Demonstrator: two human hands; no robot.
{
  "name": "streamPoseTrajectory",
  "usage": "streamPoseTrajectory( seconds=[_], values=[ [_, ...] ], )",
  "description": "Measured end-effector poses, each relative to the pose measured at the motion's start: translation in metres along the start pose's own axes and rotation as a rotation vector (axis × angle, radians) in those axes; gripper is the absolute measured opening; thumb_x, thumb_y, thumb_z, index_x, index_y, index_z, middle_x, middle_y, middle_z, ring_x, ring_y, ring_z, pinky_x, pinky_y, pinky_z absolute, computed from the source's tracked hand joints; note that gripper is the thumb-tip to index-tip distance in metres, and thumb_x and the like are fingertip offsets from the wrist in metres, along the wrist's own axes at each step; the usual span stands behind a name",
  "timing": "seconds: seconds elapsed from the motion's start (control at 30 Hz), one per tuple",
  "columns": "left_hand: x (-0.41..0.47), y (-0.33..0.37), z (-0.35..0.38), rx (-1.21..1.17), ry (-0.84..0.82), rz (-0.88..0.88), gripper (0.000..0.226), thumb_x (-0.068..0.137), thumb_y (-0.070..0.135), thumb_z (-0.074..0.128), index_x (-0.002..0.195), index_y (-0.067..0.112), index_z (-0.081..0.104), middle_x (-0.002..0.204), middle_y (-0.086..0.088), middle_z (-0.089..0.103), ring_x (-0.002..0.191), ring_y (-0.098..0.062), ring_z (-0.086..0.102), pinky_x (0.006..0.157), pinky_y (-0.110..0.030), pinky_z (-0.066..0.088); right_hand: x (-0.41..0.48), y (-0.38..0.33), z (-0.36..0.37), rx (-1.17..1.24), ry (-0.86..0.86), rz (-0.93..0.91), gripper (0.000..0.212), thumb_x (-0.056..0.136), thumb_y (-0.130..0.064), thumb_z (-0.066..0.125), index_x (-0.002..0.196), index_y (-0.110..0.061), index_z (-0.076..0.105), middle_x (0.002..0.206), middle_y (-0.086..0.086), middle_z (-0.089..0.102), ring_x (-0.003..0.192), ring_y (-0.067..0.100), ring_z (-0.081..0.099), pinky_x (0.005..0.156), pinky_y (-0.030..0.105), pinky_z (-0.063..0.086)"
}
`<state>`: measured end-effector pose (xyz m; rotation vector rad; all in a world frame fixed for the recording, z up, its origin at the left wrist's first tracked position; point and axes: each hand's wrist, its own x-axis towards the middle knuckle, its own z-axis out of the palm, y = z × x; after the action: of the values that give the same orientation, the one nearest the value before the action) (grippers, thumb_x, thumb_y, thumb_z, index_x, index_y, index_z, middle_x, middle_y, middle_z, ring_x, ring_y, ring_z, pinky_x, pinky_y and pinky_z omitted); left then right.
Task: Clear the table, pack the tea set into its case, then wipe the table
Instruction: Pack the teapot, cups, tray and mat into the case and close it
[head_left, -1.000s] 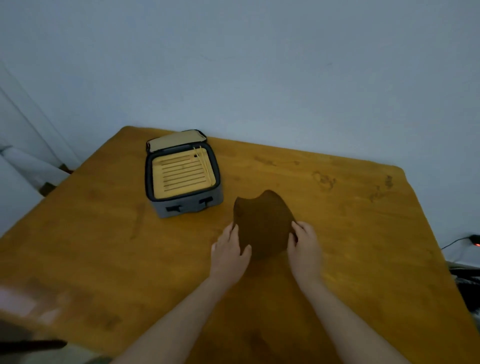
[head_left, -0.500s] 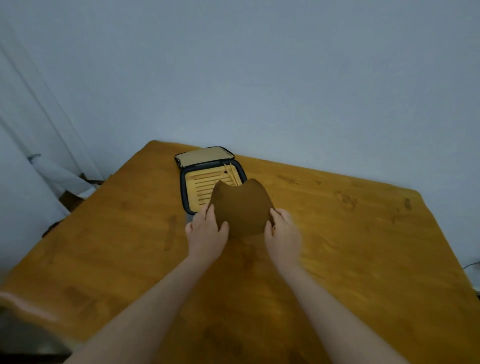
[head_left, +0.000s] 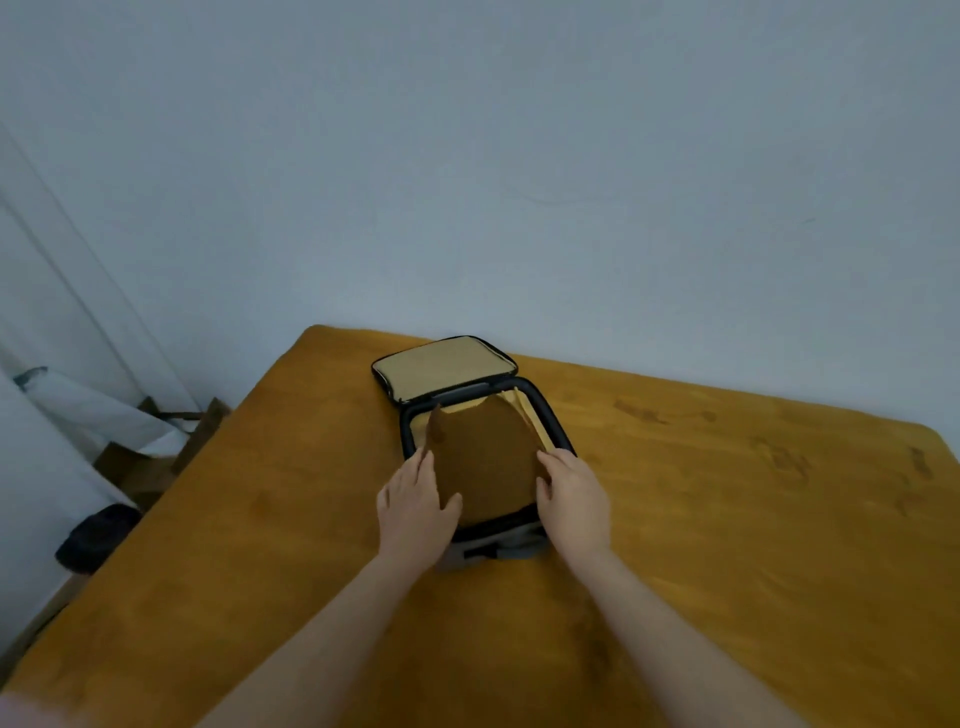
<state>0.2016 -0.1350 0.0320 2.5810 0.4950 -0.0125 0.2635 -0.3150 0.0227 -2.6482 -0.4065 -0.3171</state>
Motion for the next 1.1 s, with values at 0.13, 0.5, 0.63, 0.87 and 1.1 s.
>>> streamPoseTrajectory(
  seconds=[0.13, 0.5, 0.63, 0.87, 1.1],
  values=[
    [0.019, -0.015, 0.009, 0.028, -0.086, 0.036, 0.067, 0.098, 0.052, 0.037, 0.153, 0.019, 0.018, 0.162, 0.000, 0.009, 0.149, -0.019, -0.002, 0.119, -0.041, 0.004, 0.013, 0.010, 0.012, -0.088, -0.084, 0.059, 0.032, 0.089, -0.020, 0.066, 0.120, -0.012, 0.069, 0.113, 0.000, 0.065, 0.107, 0.020, 0.054, 0.082, 0.031, 0.051],
    [0.084, -0.045, -0.015, -0.424, 0.002, -0.146, 0.062, 0.099, 0.033, 0.050, 0.151, 0.016, 0.021, 0.157, -0.006, 0.022, 0.144, -0.023, 0.022, 0.117, -0.040, 0.023, 0.047, -0.034, 0.038, -0.182, -0.224, -0.172, 0.048, 0.095, -0.049, 0.048, 0.135, -0.025, 0.056, 0.152, 0.010, 0.038, 0.144, 0.030, 0.026, 0.117, 0.053, 0.022],
    [0.114, -0.044, -0.019, -0.568, -0.108, -0.239, 0.061, 0.100, 0.036, 0.046, 0.152, 0.016, 0.021, 0.155, -0.007, 0.030, 0.141, -0.025, 0.030, 0.111, -0.038, 0.030, 0.052, -0.050, 0.061, -0.237, -0.435, -0.131, 0.062, 0.096, -0.066, 0.025, 0.152, -0.041, 0.019, 0.164, 0.002, 0.000, 0.150, 0.027, -0.008, 0.118, 0.059, -0.003],
    [0.160, -0.041, -0.018, -1.119, -0.174, -0.542, 0.043, 0.095, 0.031, 0.059, 0.130, 0.007, 0.053, 0.113, -0.008, 0.064, 0.099, -0.024, 0.060, 0.083, -0.033, 0.049, 0.046, -0.041, 0.078, -0.271, -0.398, -0.131, 0.064, 0.094, -0.069, 0.012, 0.153, -0.043, 0.004, 0.164, 0.003, -0.002, 0.150, 0.028, -0.008, 0.115, 0.060, -0.010],
    [0.183, -0.036, -0.026, -1.334, -0.029, -0.504, 0.042, 0.094, 0.013, 0.060, 0.135, 0.009, 0.052, 0.107, -0.006, 0.066, 0.088, -0.018, 0.064, 0.063, -0.026, 0.051, 0.046, -0.043, 0.076, -0.282, -0.427, -0.106, 0.065, 0.093, -0.069, 0.006, 0.152, -0.044, -0.003, 0.163, 0.001, -0.010, 0.149, 0.028, -0.016, 0.114, 0.062, -0.013]
  ],
)
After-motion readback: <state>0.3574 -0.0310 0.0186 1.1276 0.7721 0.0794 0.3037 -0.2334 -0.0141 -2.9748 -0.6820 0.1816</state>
